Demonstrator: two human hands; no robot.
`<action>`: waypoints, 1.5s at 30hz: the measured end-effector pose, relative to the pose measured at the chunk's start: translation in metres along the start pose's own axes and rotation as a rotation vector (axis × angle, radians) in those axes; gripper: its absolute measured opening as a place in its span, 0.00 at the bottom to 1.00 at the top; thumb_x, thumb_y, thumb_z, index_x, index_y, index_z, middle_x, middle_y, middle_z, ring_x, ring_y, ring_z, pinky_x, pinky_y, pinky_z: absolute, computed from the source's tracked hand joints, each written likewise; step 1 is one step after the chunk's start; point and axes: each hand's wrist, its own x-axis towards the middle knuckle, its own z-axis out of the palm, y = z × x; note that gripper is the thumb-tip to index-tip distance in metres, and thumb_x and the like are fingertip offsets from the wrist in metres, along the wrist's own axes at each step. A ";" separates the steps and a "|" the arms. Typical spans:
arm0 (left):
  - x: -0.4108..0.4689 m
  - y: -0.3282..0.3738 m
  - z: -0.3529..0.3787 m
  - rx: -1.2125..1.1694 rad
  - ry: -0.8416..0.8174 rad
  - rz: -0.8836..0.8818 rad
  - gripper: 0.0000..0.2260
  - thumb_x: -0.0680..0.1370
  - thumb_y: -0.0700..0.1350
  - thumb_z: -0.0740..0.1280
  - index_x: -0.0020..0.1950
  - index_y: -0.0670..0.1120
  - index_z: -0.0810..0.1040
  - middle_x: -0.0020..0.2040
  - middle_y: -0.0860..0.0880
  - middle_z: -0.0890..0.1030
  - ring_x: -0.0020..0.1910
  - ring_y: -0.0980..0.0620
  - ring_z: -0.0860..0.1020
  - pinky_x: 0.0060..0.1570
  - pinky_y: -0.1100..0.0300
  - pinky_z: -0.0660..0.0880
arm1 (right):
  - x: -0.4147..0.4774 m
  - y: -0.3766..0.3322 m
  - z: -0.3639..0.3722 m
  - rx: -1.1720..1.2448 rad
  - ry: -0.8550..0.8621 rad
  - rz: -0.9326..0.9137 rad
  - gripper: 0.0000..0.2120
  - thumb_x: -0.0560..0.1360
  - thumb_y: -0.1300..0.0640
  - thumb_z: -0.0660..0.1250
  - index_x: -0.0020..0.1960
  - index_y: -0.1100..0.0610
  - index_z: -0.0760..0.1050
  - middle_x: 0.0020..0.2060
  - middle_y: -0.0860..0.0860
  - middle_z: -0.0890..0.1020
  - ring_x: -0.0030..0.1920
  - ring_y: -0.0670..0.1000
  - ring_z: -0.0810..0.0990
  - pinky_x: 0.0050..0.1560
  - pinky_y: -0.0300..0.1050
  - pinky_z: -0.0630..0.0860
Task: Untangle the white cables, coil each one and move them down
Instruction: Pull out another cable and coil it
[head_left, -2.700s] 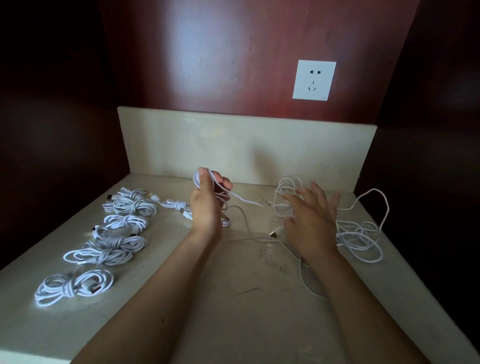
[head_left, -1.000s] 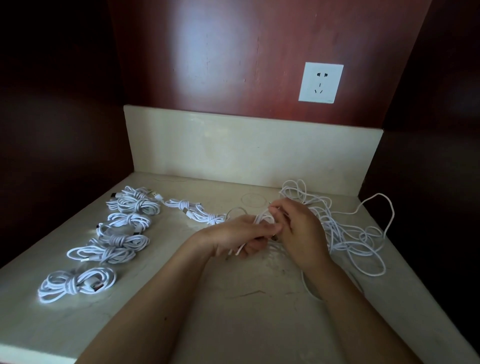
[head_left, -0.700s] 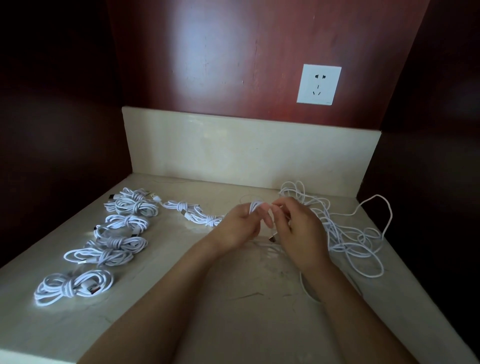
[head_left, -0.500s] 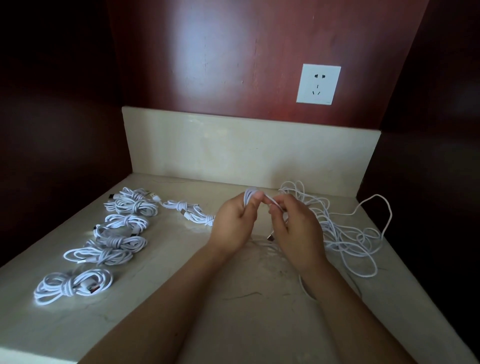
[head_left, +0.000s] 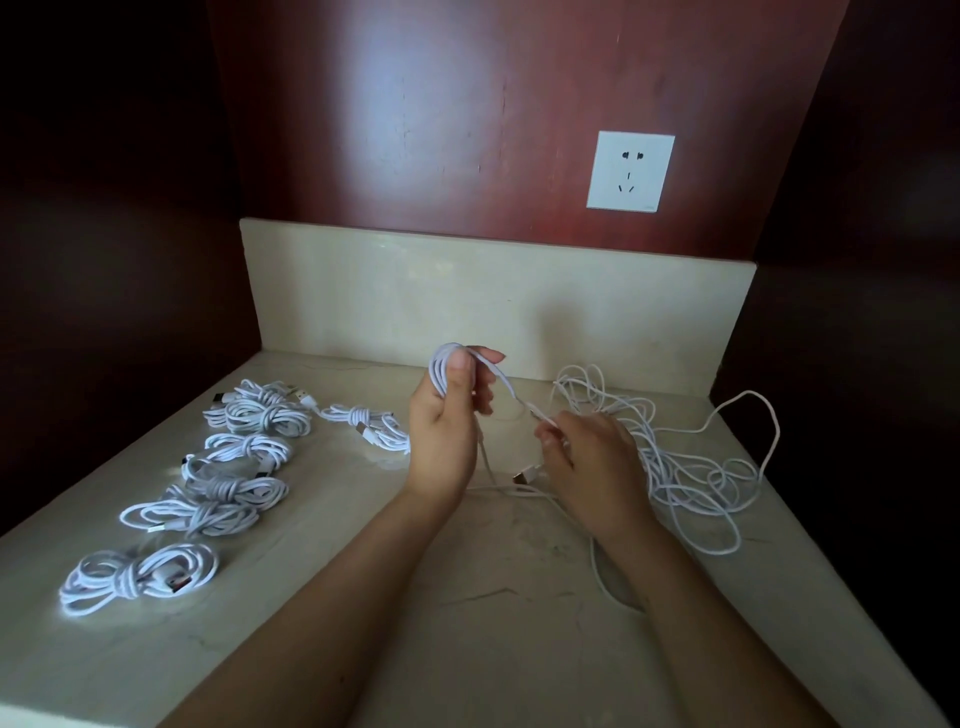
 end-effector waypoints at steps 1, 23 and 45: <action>0.002 0.000 0.000 -0.056 0.008 -0.041 0.16 0.85 0.47 0.53 0.47 0.45 0.78 0.40 0.53 0.81 0.40 0.52 0.78 0.41 0.61 0.76 | 0.000 -0.001 0.000 -0.001 0.001 -0.009 0.12 0.74 0.52 0.59 0.44 0.53 0.80 0.37 0.52 0.82 0.44 0.58 0.77 0.48 0.50 0.70; 0.020 0.001 -0.011 -0.435 0.165 -0.432 0.17 0.85 0.51 0.53 0.39 0.46 0.69 0.24 0.54 0.56 0.21 0.58 0.53 0.21 0.67 0.52 | 0.002 0.000 -0.010 -0.302 -0.012 0.080 0.26 0.69 0.60 0.70 0.66 0.52 0.75 0.72 0.56 0.71 0.77 0.61 0.55 0.72 0.58 0.32; 0.023 0.001 -0.015 -0.455 0.031 -0.425 0.13 0.85 0.45 0.55 0.40 0.46 0.67 0.24 0.54 0.59 0.20 0.59 0.56 0.20 0.68 0.55 | -0.014 -0.038 -0.001 0.050 -0.187 -0.122 0.13 0.81 0.50 0.54 0.46 0.54 0.75 0.38 0.52 0.75 0.42 0.55 0.75 0.40 0.48 0.67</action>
